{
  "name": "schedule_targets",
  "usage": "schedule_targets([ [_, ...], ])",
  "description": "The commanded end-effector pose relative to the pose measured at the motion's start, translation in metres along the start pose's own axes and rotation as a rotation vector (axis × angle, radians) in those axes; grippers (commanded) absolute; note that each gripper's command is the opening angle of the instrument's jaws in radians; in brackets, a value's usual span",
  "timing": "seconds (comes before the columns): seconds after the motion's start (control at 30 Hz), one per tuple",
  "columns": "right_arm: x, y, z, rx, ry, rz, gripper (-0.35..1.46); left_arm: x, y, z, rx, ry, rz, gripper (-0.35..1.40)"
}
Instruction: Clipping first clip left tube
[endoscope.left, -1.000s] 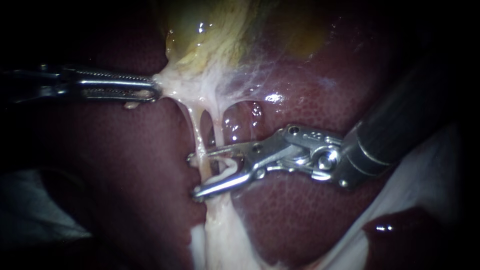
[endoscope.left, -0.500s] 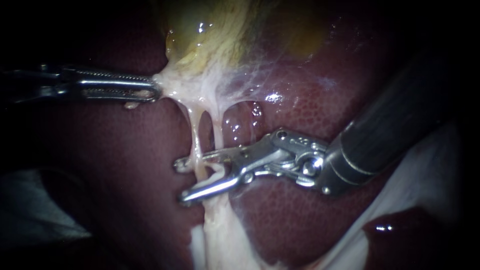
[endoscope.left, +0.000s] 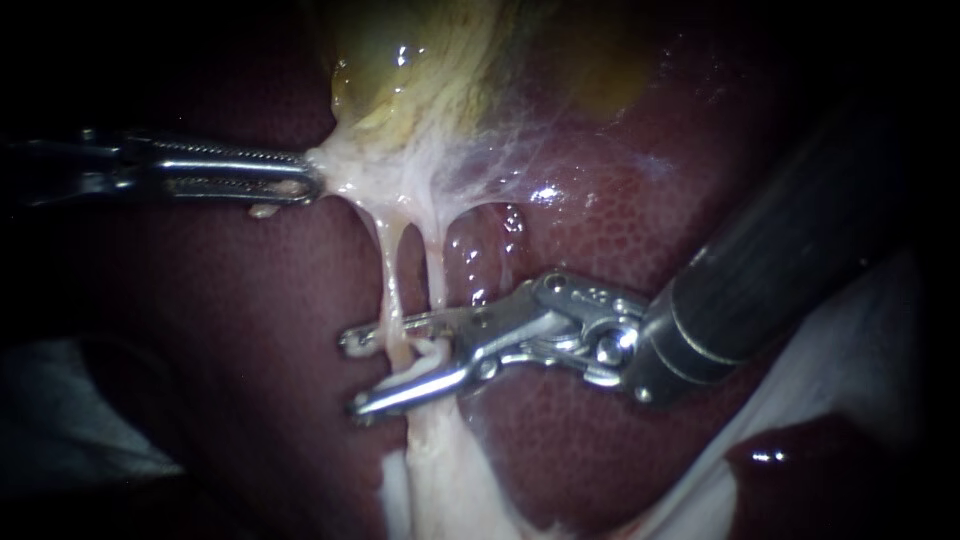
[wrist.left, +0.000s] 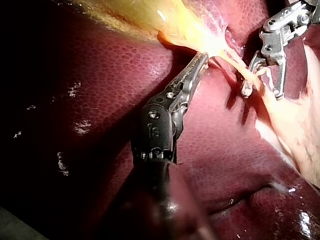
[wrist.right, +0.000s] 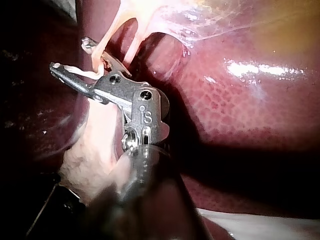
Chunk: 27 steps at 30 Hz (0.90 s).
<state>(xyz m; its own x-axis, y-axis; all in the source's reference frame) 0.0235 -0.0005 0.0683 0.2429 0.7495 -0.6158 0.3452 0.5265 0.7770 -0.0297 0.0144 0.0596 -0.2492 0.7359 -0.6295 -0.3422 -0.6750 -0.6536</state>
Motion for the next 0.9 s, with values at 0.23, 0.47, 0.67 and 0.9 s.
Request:
schedule_targets([
  [0.23,-0.0015,-0.0003,0.0005,0.039,-0.022,0.01,0.44,0.0,0.0,0.0,0.0,0.0,0.0,-0.35],
  [0.47,-0.0028,-0.0005,0.0007,0.056,-0.034,0.007,0.43,0.0,0.0,0.0,0.0,0.0,0.0,-0.35],
  [0.67,-0.0033,-0.0004,0.001,0.069,-0.042,0.008,0.43,0.0,0.0,0.0,0.0,0.0,0.0,-0.35],
  [0.9,-0.0034,-0.0004,0.001,0.07,-0.043,0.008,0.36,0.0,0.0,0.0,0.0,0.0,0.0,-0.35],
])
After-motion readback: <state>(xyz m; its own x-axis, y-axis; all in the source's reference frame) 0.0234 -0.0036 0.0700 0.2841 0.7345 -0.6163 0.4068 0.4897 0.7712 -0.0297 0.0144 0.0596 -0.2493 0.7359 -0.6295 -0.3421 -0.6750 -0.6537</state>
